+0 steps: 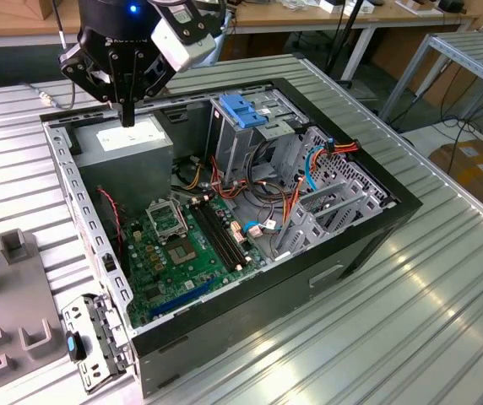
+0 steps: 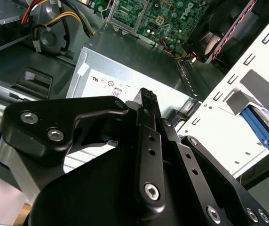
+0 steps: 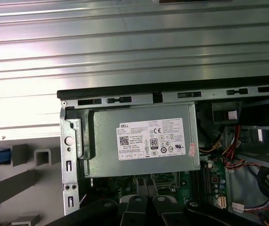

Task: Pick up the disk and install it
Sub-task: 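Reach for the disk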

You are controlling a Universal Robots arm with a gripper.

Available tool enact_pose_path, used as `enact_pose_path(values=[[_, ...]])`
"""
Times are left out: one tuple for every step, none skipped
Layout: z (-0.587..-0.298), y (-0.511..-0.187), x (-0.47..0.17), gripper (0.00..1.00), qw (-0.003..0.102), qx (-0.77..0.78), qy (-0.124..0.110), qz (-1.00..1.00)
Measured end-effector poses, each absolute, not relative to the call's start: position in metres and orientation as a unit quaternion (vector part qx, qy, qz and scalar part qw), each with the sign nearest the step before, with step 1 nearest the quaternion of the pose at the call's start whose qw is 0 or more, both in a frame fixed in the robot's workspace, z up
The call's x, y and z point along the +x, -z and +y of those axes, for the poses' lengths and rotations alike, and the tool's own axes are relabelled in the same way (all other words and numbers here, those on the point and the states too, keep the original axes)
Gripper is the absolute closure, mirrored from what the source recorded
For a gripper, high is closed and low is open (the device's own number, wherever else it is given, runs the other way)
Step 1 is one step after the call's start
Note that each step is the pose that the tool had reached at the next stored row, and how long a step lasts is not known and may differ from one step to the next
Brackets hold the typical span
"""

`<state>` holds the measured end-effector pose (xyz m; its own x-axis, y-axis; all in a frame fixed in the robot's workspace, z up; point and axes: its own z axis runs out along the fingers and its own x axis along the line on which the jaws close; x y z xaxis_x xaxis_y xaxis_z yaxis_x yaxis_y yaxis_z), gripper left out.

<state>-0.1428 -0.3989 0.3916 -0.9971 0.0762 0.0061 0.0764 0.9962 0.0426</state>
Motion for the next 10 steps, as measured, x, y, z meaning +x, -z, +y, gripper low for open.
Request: enact_pose_path(values=[[-0.3989,-0.3915,-0.1431,0.89,0.003,-0.038,0.021,-0.999],[-0.3989,-0.3915,-0.1432,0.89,0.003,-0.038,0.021,-0.999],[-0.3989,-0.3915,-0.1433,0.89,0.003,-0.038,0.021,-0.999],[-0.3989,-0.3915,-0.1434,0.89,0.004,-0.038,0.021,-0.999],[-0.3989,-0.3915,-0.1436,0.89,0.004,-0.038,0.021,-0.999],[-0.3989,-0.3914,-0.1437,0.89,0.004,-0.038,0.021,-0.999],[-0.3989,-0.3914,-0.1438,0.89,0.004,-0.038,0.021,-0.999],[-0.3989,-0.3914,-0.1439,0.89,0.005,-0.038,0.021,-0.999],[-0.3989,-0.3913,-0.1440,0.89,0.005,-0.038,0.021,-0.999],[-0.3989,-0.3913,-0.1441,0.89,0.005,-0.038,0.021,-0.999]])
